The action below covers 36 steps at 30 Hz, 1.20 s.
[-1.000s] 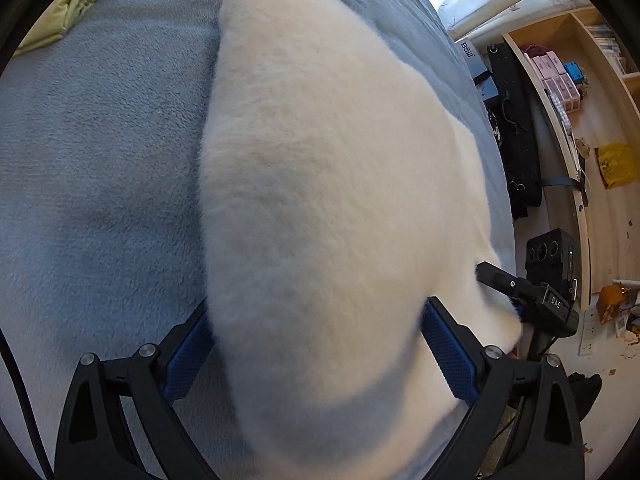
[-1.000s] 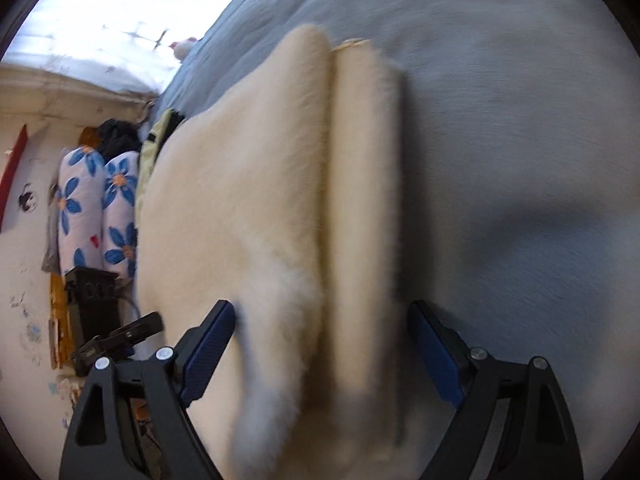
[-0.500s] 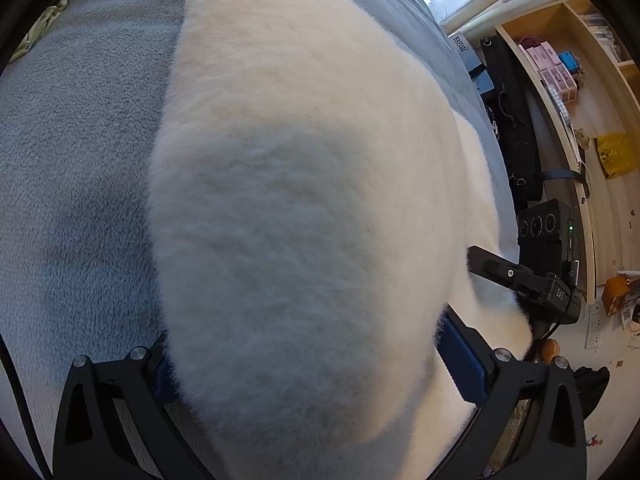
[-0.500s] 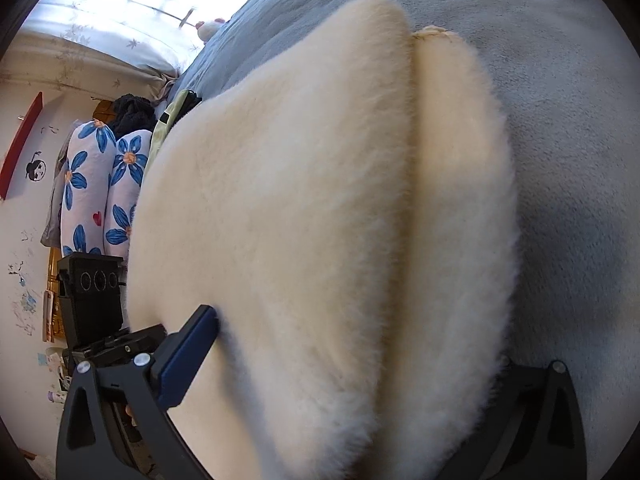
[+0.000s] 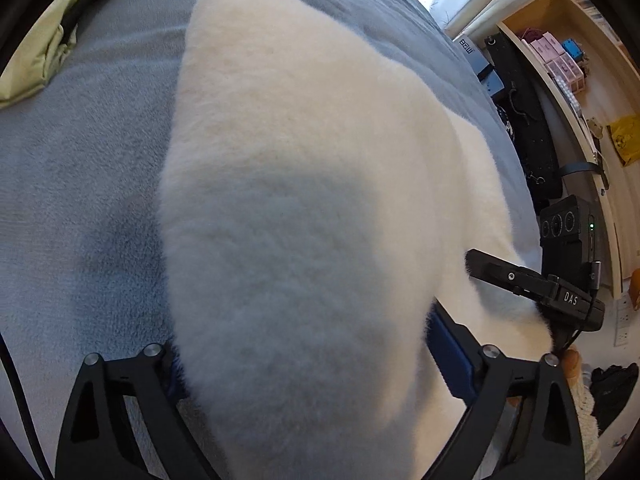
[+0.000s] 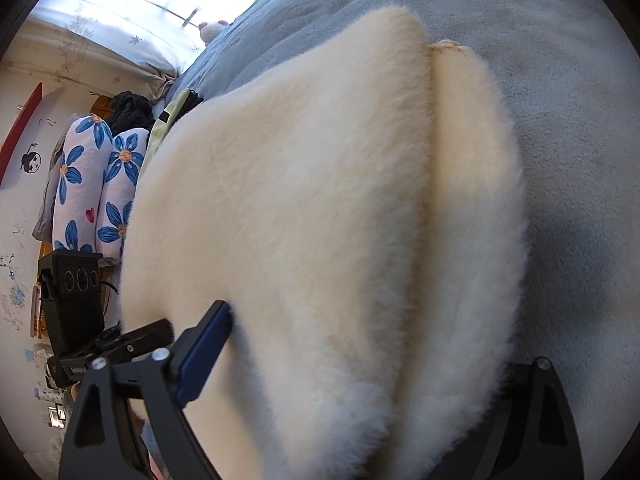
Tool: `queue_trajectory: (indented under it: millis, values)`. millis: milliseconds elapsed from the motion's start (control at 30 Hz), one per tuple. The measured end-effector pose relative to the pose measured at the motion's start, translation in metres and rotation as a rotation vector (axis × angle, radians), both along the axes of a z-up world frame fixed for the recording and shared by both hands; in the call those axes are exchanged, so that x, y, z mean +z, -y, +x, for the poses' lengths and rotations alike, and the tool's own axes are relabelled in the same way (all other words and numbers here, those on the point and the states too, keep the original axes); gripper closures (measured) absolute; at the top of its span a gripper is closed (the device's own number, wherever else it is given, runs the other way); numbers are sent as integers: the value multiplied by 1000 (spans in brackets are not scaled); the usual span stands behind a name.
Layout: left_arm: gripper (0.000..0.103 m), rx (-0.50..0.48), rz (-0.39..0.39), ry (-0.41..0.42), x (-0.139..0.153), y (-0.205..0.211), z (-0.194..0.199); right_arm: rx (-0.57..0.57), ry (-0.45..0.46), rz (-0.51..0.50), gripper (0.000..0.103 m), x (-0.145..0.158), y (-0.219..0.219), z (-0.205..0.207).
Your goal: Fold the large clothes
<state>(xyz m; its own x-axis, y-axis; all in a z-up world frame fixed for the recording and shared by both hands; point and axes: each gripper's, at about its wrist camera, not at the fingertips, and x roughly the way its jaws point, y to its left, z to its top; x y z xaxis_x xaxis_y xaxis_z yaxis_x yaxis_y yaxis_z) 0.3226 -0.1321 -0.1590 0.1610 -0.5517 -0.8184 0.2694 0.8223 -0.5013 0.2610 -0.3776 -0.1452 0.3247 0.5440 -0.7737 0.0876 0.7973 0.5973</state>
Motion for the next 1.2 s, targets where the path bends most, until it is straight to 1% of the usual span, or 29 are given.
queue_trajectory:
  millis: [67, 133, 167, 233, 333, 433, 600, 700, 833, 900, 1033, 1133, 1167, 1200]
  values:
    - [18, 7, 30, 36, 7, 4, -3, -1, 14, -28, 21, 5, -3, -2]
    - [22, 8, 62, 74, 15, 6, -7, -5, 35, -75, 30, 15, -10, -5]
    - [25, 9, 74, 89, 18, 7, -8, -6, 46, -93, 33, 19, -11, -7]
    - [28, 12, 96, 122, 27, 7, -10, -11, 69, -128, 46, 30, -16, -12]
    - [31, 17, 131, 175, 42, 6, -15, -25, 85, -151, 54, 43, -22, -19]
    - [34, 19, 152, 209, 58, -2, -22, -32, 107, -164, 56, 54, -35, -31]
    - [36, 23, 169, 227, 78, -29, -38, -19, 171, -150, 57, 75, -65, -55]
    - [36, 41, 172, 239, 92, -50, -53, 0, 188, -134, 57, 85, -85, -66]
    - [37, 80, 162, 263, 113, -89, -73, 34, 209, -105, 58, 97, -111, -80]
    - [37, 100, 155, 275, 118, -111, -86, 60, 234, -102, 58, 110, -130, -86]
    - [37, 163, 132, 305, 142, -161, -102, 103, 286, -94, 58, 138, -169, -90]
    - [37, 203, 114, 320, 159, -198, -101, 141, 334, -80, 58, 162, -203, -81]
    - [37, 219, 110, 328, 168, -214, -96, 153, 344, -79, 58, 169, -213, -76]
    - [37, 229, 108, 332, 171, -223, -94, 165, 355, -77, 58, 177, -226, -67]
